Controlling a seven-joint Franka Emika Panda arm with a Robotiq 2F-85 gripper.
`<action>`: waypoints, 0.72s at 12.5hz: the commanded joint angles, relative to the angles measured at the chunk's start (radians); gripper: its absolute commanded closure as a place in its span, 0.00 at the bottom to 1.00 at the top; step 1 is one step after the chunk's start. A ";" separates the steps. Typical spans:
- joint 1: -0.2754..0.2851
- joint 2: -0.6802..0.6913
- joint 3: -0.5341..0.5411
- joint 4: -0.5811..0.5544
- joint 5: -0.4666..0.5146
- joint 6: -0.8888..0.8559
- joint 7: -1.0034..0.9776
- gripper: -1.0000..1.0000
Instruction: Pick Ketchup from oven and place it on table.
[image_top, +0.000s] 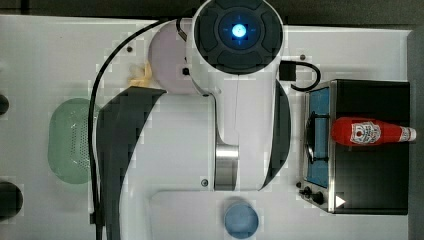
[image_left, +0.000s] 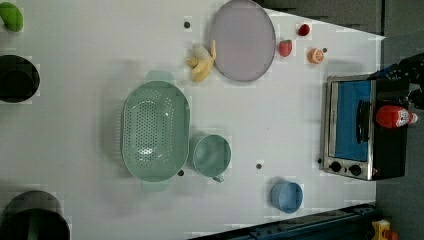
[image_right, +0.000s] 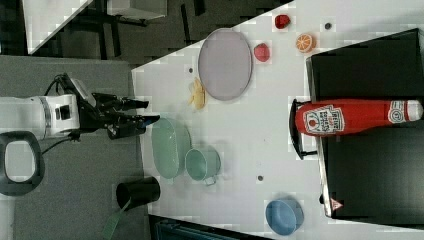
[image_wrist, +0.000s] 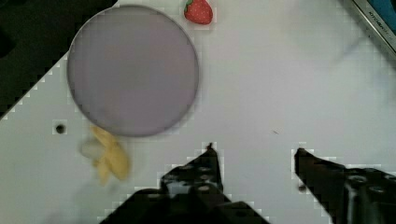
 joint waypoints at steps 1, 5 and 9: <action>-0.030 -0.276 -0.045 -0.087 -0.017 -0.158 0.051 0.21; -0.037 -0.274 -0.068 -0.087 -0.017 -0.150 0.051 0.00; -0.078 -0.238 -0.187 -0.086 -0.018 -0.082 0.051 0.00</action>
